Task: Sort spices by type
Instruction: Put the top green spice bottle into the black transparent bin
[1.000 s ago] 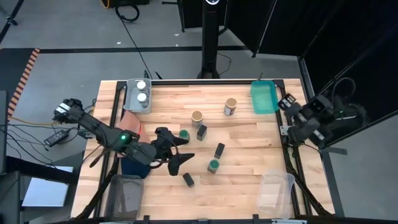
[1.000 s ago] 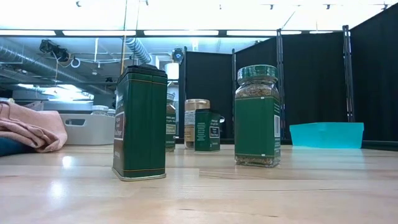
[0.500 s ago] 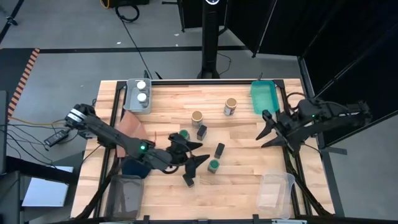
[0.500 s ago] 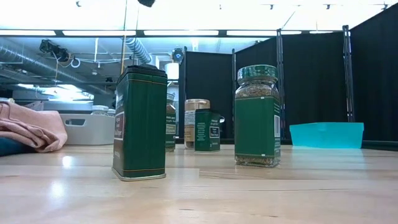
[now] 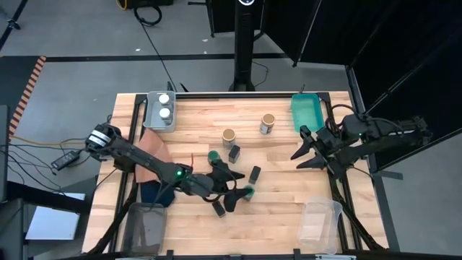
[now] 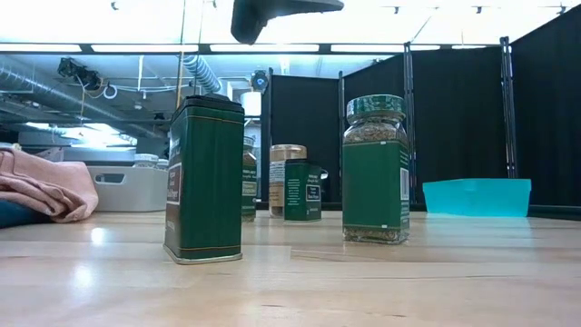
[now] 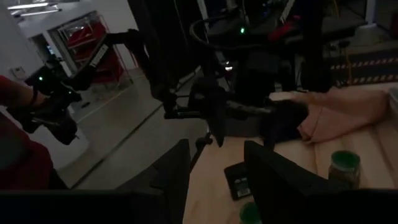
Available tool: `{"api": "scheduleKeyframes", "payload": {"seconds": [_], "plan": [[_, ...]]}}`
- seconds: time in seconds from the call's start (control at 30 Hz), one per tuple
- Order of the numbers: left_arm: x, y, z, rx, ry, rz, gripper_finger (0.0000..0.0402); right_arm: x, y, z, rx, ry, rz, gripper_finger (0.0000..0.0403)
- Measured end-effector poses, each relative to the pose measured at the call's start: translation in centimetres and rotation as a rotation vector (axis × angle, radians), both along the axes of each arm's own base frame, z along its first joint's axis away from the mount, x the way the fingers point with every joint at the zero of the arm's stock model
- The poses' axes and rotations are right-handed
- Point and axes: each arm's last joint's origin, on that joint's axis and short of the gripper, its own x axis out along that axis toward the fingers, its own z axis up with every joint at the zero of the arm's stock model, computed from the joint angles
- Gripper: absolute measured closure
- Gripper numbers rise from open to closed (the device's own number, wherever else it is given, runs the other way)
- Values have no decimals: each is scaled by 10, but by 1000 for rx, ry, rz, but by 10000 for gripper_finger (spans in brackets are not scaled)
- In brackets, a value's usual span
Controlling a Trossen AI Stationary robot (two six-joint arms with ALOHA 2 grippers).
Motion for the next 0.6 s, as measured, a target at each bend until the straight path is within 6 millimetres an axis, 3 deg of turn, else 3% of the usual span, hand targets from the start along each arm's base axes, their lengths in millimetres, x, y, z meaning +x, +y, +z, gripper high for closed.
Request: {"api": "scheduleKeyframes", "payload": {"seconds": [0.13, 0.3, 0.6], "plan": [[-4, 13, 3, 129, 139, 2, 67, -1, -1, -4, -3, 48, -16, 243], [-4, 45, 11, 232, 387, 123, 67, -1, -4, -13, -37, 138, -118, 243], [-10, 103, 36, 170, 589, 343, 67, -1, -5, -18, -30, 188, -158, 243]]}}
